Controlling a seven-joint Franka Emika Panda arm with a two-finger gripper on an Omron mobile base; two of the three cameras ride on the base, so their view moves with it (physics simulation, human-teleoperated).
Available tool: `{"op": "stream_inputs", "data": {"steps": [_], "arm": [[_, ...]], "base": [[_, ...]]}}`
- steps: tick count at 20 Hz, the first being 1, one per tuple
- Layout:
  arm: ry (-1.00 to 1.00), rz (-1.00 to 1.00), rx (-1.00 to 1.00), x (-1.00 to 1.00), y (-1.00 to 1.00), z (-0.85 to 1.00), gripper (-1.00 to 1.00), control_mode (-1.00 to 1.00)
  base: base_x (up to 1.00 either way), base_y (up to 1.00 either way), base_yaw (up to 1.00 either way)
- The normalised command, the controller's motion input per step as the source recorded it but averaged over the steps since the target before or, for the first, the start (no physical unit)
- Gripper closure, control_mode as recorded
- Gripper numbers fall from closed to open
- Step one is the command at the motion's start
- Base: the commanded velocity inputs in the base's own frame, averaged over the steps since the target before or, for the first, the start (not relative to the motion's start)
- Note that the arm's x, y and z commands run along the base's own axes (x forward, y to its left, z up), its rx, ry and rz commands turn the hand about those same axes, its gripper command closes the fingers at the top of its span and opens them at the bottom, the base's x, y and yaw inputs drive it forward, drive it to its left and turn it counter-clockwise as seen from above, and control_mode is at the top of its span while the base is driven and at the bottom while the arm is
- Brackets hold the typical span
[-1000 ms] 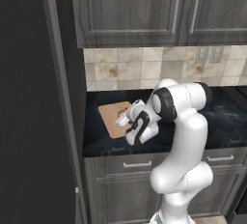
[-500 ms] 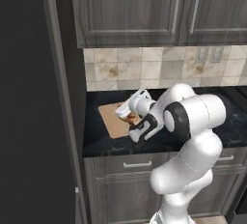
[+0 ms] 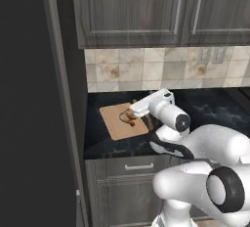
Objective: Retrieve the chicken drumstick from the fridge and place it on the cutting board.
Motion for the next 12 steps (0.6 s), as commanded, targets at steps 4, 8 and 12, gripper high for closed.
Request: {"op": "stream_inputs", "data": {"steps": [4, 8, 12], "arm": [[0.0, 0.0, 0.35, -1.0, -0.91, 1.0, -1.0, -1.0], [-0.03, -0.04, 0.29, -1.0, -0.88, 1.0, -1.0, -1.0], [-0.21, 0.03, -0.02, -0.4, -0.11, 0.32, -1.0, -1.0]], "base": [[0.0, 0.0, 0.0], [0.0, 0.0, 0.0], [0.0, 0.0, 0.0]]}}
